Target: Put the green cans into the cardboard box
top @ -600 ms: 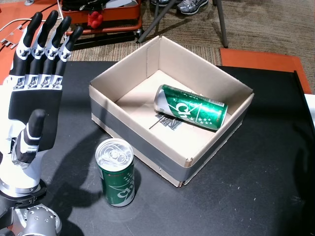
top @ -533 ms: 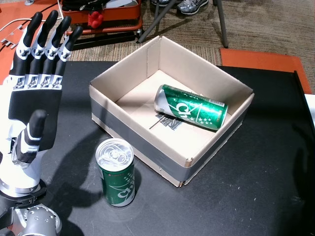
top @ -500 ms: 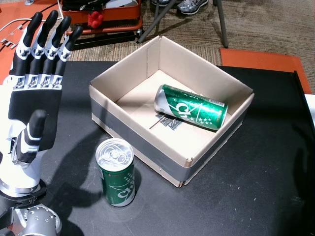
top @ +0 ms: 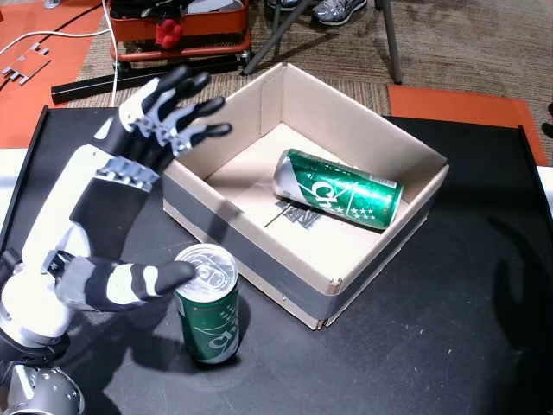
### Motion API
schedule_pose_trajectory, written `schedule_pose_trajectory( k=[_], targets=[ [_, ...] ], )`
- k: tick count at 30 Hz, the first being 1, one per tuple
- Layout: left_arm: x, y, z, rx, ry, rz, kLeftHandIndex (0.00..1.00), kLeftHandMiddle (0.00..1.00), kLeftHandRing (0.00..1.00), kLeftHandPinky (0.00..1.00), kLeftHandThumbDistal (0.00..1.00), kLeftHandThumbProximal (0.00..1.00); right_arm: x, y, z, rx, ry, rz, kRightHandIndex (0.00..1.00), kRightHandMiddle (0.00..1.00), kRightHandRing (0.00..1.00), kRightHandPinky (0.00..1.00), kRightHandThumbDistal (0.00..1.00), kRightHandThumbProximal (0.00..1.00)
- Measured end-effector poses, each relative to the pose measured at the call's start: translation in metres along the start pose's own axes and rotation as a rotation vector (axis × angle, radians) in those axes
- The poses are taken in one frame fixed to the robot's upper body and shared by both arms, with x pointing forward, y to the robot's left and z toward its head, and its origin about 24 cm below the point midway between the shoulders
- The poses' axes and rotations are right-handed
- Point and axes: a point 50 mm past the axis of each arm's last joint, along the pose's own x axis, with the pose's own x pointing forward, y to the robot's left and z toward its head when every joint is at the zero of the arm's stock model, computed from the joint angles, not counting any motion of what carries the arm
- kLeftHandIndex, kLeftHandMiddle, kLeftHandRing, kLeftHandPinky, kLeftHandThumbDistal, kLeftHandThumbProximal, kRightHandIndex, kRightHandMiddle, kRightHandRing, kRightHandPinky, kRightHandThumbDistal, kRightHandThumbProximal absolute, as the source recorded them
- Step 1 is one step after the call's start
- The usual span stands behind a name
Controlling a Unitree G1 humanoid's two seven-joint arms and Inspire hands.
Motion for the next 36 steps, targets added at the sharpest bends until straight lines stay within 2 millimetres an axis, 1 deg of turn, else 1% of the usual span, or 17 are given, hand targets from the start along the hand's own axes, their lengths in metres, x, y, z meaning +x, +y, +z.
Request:
schedule_pose_trajectory(
  k=[3,5,10,13,15,17,18,20,21,22,24,25,28,29,31,34,36],
  targets=[
    [-0.002,-0.002,-0.002,-0.015,0.001,0.001,0.77,0.85,0.88,0.86,0.85,0.16,-0.003,-0.002,0.0,0.013,0.01,-0.002,0.71,0.73,0.74,0.77,0.51,0.71],
    [-0.003,-0.004,-0.004,-0.023,0.003,-0.003,0.79,0.87,0.9,0.87,0.82,0.13,-0.003,-0.002,-0.001,0.024,0.015,-0.005,0.72,0.73,0.73,0.77,0.51,0.72],
    [-0.008,-0.007,-0.006,-0.033,0.008,-0.025,0.8,0.86,0.89,0.87,0.81,0.1,-0.003,-0.003,0.002,0.041,0.005,0.011,0.7,0.71,0.72,0.76,0.53,0.75],
    [-0.008,-0.007,-0.005,-0.029,0.007,-0.025,0.77,0.83,0.88,0.88,0.82,0.12,-0.004,-0.004,0.002,0.051,0.003,0.016,0.7,0.71,0.72,0.76,0.54,0.76],
    [-0.008,-0.007,-0.005,-0.021,0.008,-0.025,0.76,0.82,0.87,0.86,0.81,0.14,-0.005,-0.005,0.001,0.063,0.007,0.018,0.69,0.7,0.72,0.76,0.58,0.78],
    [-0.008,-0.008,-0.005,-0.015,0.014,-0.02,0.76,0.81,0.86,0.85,0.85,0.18,-0.006,-0.005,0.002,0.07,0.007,0.021,0.69,0.69,0.71,0.77,0.56,0.8],
    [-0.008,-0.008,-0.006,-0.012,0.018,-0.015,0.76,0.81,0.86,0.85,0.85,0.2,-0.006,-0.006,0.002,0.07,0.006,0.022,0.69,0.69,0.72,0.77,0.56,0.81],
    [-0.008,-0.008,-0.006,-0.004,0.032,-0.006,0.79,0.83,0.88,0.85,0.88,0.21,-0.008,-0.007,0.002,0.066,0.007,0.023,0.69,0.69,0.72,0.77,0.54,0.79],
    [-0.007,-0.008,-0.007,-0.006,0.041,-0.003,0.8,0.83,0.88,0.85,0.9,0.21,-0.009,-0.007,0.003,0.068,0.007,0.024,0.69,0.69,0.72,0.77,0.53,0.79],
    [-0.007,-0.008,-0.008,-0.011,0.056,0.001,0.8,0.83,0.89,0.85,0.93,0.24,-0.01,-0.008,0.003,0.073,0.004,0.025,0.69,0.69,0.71,0.77,0.56,0.78],
    [-0.008,-0.009,-0.012,-0.023,0.102,0.008,0.8,0.83,0.89,0.85,0.91,0.25,-0.009,-0.009,0.004,0.087,-0.001,0.031,0.69,0.68,0.7,0.76,0.57,0.77],
    [-0.008,-0.009,-0.014,-0.027,0.13,0.006,0.81,0.84,0.88,0.84,0.9,0.23,-0.009,-0.01,0.005,0.092,-0.002,0.034,0.68,0.67,0.7,0.76,0.58,0.76],
    [-0.013,-0.008,-0.017,-0.034,0.198,0.004,0.87,0.86,0.88,0.83,0.86,0.16,-0.01,-0.012,0.004,0.115,-0.004,0.032,0.68,0.67,0.69,0.76,0.53,0.74],
    [-0.014,-0.006,-0.018,-0.036,0.209,0.012,0.88,0.85,0.87,0.82,0.85,0.14,-0.01,-0.012,0.004,0.126,-0.005,0.031,0.67,0.67,0.69,0.75,0.54,0.74],
    [-0.014,-0.002,-0.017,-0.03,0.228,0.02,0.86,0.84,0.86,0.82,0.82,0.13,-0.011,-0.013,0.003,0.146,-0.005,0.033,0.67,0.66,0.68,0.75,0.52,0.73],
    [-0.009,0.004,-0.016,0.001,0.263,0.008,0.88,0.85,0.87,0.83,0.78,0.07,-0.011,-0.014,0.003,0.157,-0.005,0.036,0.67,0.66,0.68,0.75,0.51,0.73],
    [-0.008,0.007,-0.016,0.011,0.294,-0.009,0.87,0.84,0.86,0.83,0.76,0.08,-0.012,-0.014,0.003,0.164,-0.004,0.039,0.67,0.67,0.69,0.75,0.51,0.73]
  ],
)
